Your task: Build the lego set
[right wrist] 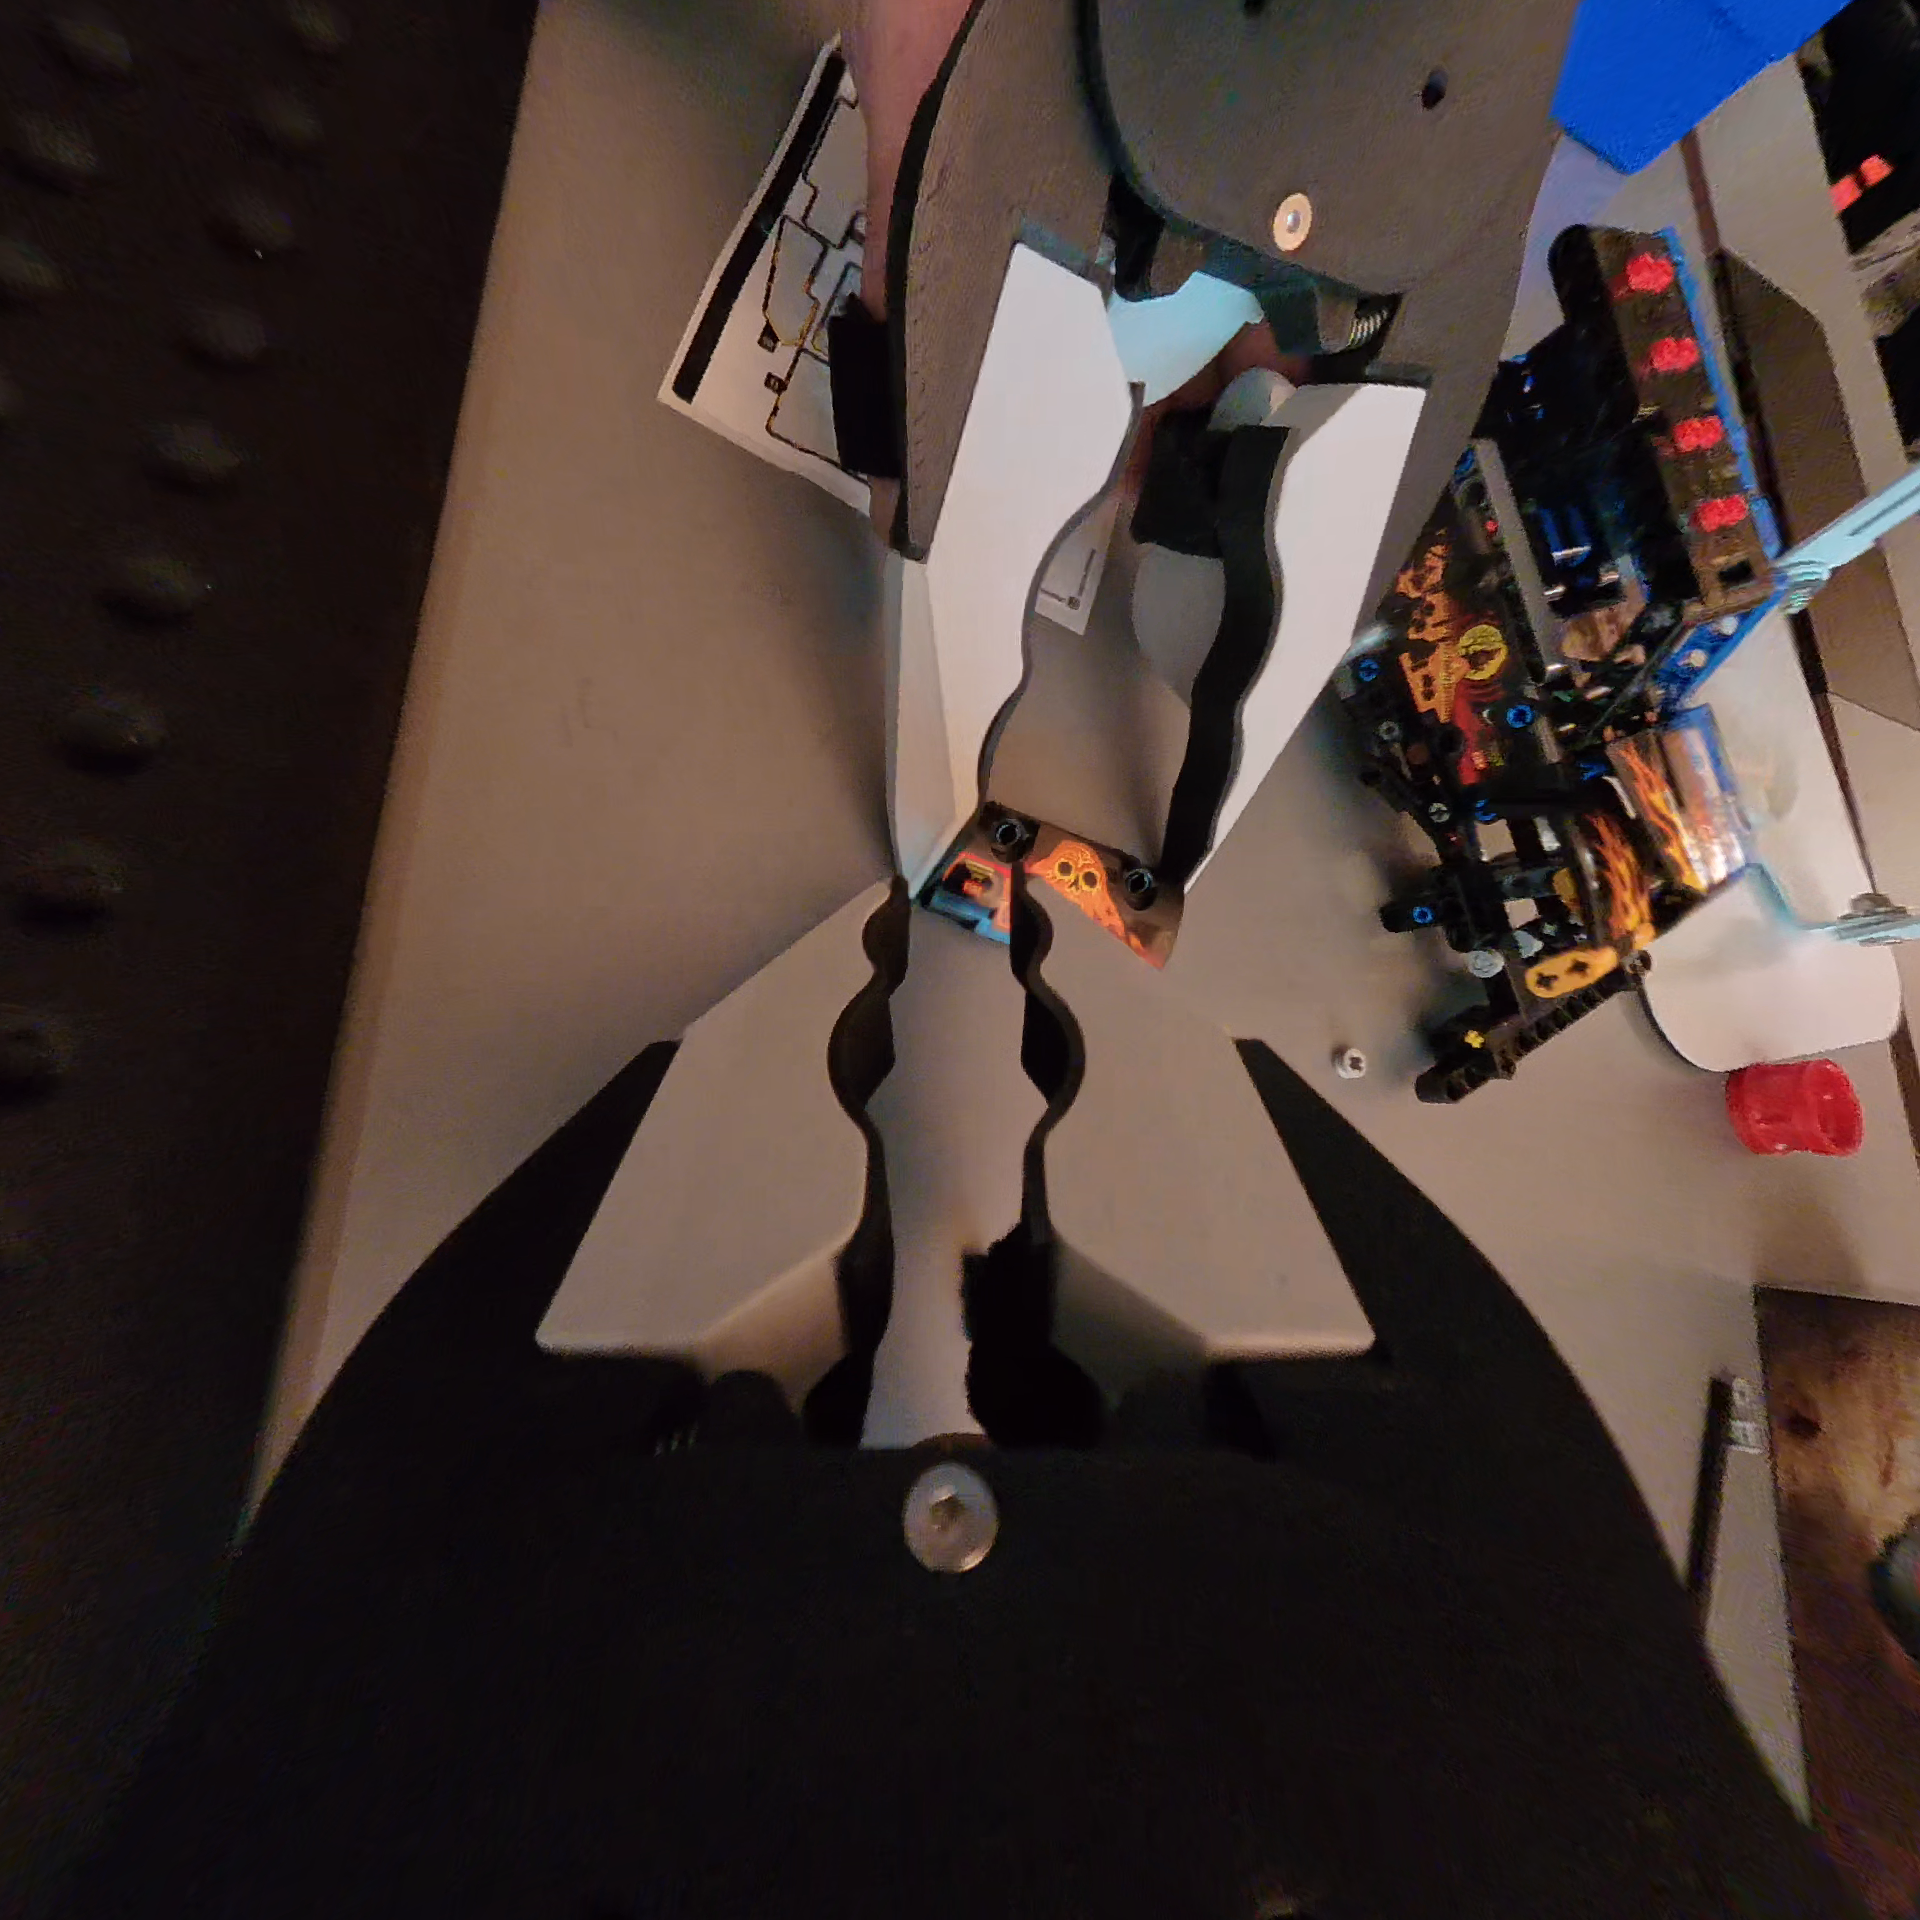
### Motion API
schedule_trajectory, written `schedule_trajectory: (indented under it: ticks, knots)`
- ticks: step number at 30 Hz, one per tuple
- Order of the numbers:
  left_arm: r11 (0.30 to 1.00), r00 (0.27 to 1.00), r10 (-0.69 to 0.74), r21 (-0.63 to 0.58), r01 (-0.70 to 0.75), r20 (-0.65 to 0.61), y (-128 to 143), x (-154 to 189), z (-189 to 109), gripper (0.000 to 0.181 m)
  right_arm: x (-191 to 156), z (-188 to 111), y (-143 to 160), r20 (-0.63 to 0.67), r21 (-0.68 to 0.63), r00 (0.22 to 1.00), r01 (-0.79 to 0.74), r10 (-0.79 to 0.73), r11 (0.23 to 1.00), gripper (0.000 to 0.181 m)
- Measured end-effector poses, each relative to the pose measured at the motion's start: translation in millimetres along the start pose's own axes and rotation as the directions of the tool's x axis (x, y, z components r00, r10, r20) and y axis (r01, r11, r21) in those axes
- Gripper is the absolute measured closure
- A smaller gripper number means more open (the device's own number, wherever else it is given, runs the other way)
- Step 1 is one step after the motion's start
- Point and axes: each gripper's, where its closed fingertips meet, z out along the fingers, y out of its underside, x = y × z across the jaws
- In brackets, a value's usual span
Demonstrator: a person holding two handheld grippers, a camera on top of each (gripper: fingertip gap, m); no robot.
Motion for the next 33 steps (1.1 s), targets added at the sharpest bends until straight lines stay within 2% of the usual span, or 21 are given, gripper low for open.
schedule_trajectory:
  ticks: [6, 9, 18, 20, 23, 29, 31, 33]
  knots:
    - [1.000, 1.000, -0.001, 0.000, 0.001, 0.000, 0, 0, 0, 0.121, -3, 4, 11, 0.045, -0.048, 0.999, -0.015, 0.017, 0.999, 0.165]
    - [1.000, 1.000, -0.001, 0.000, 0.001, -0.001, 0, 0, 0, 0.121, 4, 3, 9, 0.031, -0.028, 0.997, -0.064, 0.064, 0.998, 0.158]
    - [1.000, 1.000, -0.001, 0.001, 0.001, -0.002, 0, 0, 0, 0.121, 10, 8, 17, 0.083, -0.066, 0.975, -0.199, 0.205, 0.978, 0.162]
    - [1.000, 1.000, 0.000, 0.002, 0.000, -0.002, 0, 0, 0, 0.121, 19, 7, 23, 0.072, -0.098, 0.965, -0.243, 0.251, 0.965, 0.148]
    - [1.000, 1.000, 0.003, 0.002, -0.003, -0.005, -1, 1, 1, 0.121, 26, 5, 12, 0.097, -0.025, 0.942, -0.320, 0.321, 0.947, 0.150]
    - [1.000, 1.000, 0.004, 0.002, -0.004, -0.005, -1, 1, 1, 0.120, 42, 8, 29, 0.005, -0.064, 0.943, -0.333, 0.334, 0.941, 0.155]
    - [1.000, 1.000, 0.006, 0.002, -0.006, -0.007, -1, 2, 1, 0.120, 41, 5, 10, 0.035, 0.017, 0.936, -0.351, 0.351, 0.936, 0.155]
    - [1.000, 1.000, 0.006, 0.002, -0.006, -0.008, -1, 2, 1, 0.120, 42, 11, 10, 0.006, -0.015, 0.946, -0.324, 0.325, 0.946, 0.152]
